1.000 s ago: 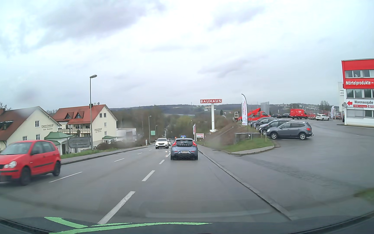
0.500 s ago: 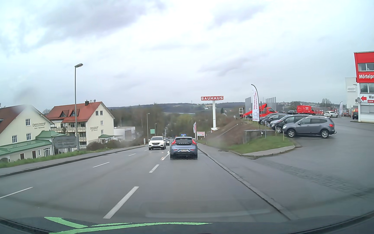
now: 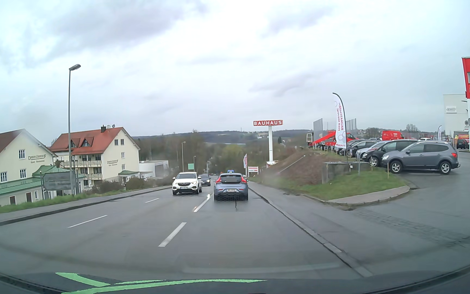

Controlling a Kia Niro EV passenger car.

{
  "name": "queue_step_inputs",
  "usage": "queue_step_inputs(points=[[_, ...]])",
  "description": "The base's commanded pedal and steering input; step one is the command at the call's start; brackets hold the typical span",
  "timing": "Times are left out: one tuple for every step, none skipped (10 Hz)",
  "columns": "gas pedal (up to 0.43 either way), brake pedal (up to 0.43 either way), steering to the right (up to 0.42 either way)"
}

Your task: Follow the waypoints while adhering to traffic rules and regulations

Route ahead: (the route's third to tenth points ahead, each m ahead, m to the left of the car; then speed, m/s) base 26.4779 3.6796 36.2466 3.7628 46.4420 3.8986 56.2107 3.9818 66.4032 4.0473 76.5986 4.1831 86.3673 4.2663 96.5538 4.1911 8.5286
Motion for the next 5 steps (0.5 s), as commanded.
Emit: queue_step_inputs(points=[[0.000, 0.098, -0.002], [0.000, 0.085, -0.002], [0.000, 0.079, -0.002], [0.000, 0.061, -0.002], [0.000, 0.055, -0.001]])
